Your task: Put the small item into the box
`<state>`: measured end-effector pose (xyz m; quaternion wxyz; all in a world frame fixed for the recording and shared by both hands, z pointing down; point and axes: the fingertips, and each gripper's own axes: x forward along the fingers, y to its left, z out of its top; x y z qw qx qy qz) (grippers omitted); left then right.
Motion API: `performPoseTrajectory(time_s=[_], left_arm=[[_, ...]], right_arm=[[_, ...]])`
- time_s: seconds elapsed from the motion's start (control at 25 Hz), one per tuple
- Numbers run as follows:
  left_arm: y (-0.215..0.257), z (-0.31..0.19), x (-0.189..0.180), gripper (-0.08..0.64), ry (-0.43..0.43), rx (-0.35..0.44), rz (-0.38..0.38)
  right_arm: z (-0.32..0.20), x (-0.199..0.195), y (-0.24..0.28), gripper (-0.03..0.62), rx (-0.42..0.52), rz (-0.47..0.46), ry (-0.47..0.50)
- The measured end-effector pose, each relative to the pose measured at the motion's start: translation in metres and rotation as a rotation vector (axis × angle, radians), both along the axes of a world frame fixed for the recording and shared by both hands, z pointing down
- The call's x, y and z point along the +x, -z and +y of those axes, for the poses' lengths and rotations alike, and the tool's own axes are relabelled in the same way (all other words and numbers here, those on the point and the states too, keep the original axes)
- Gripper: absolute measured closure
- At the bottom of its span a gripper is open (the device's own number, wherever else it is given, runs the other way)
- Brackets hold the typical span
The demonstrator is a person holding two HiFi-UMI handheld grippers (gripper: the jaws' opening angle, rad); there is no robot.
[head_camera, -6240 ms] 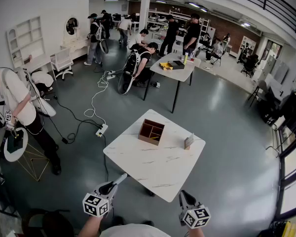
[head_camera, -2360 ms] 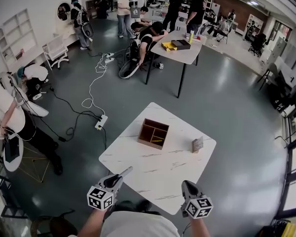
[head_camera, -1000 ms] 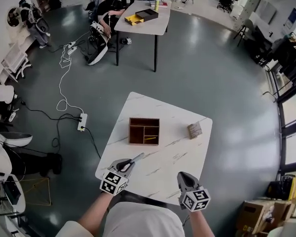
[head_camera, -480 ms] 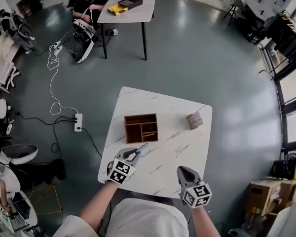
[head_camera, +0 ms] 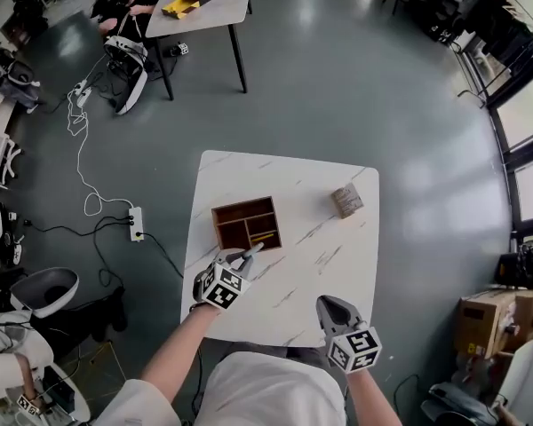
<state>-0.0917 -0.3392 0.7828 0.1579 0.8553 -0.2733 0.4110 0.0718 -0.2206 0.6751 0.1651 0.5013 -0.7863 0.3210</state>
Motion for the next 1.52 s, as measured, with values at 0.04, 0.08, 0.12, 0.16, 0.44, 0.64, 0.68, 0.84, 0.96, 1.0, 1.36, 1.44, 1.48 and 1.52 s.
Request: performPoseTrajectory(time_s=[0.04, 0.08, 0.12, 0.16, 0.44, 0.64, 0.68, 0.84, 0.96, 1.0, 1.36, 1.44, 1.48, 1.52], left_arm=[[-0.004, -0.002, 0.001, 0.488, -0.019, -0.001, -0.019], [-0.008, -0.004, 0.003, 0.488, -0.037, -0.001, -0.039], [-0.012, -0.006, 0.004, 0.488, -0.055, 0.001, -0.059], [-0.016, -0.008, 0.006, 0.488, -0.073, 0.002, -0.081], [-0.045, -0.011, 0.017, 0.488, -0.169, -0.001, -0.215], [-0.062, -0.011, 0.023, 0.488, -0.194, 0.007, -0.291], [-0.065, -0.011, 0.023, 0.487, -0.193, 0.009, -0.298], [-0.071, -0.01, 0.025, 0.486, -0.194, 0.022, -0.305], [-0.073, -0.009, 0.028, 0.485, -0.193, 0.026, -0.297], [-0.073, -0.009, 0.029, 0.483, -0.19, 0.023, -0.292], [-0.071, -0.007, 0.03, 0.466, -0.145, -0.001, -0.24], [-0.067, -0.006, 0.028, 0.466, -0.137, 0.002, -0.231], [-0.065, -0.005, 0.028, 0.466, -0.135, 0.004, -0.225], [-0.062, -0.004, 0.027, 0.468, -0.133, 0.005, -0.216]], right_arm=[[0.001, 0.001, -0.002, 0.56, -0.005, -0.002, -0.009], [0.003, 0.002, -0.004, 0.56, -0.009, -0.005, -0.018], [0.004, 0.002, -0.006, 0.56, -0.013, -0.008, -0.025], [0.005, 0.003, -0.009, 0.56, -0.016, -0.011, -0.031], [0.014, -0.005, -0.022, 0.56, -0.049, -0.031, -0.051], [0.019, 0.0, -0.027, 0.56, -0.065, -0.031, -0.066], [0.02, 0.002, -0.028, 0.56, -0.067, -0.032, -0.072], [0.023, 0.009, -0.033, 0.56, -0.08, -0.039, -0.097], [0.027, 0.011, -0.038, 0.56, -0.091, -0.045, -0.107], [0.028, 0.011, -0.039, 0.56, -0.093, -0.046, -0.107], [0.027, 0.008, -0.038, 0.56, -0.088, -0.045, -0.098], [0.027, 0.007, -0.035, 0.56, -0.083, -0.04, -0.096], [0.028, 0.007, -0.034, 0.56, -0.08, -0.038, -0.094], [0.028, 0.006, -0.033, 0.56, -0.077, -0.036, -0.092]])
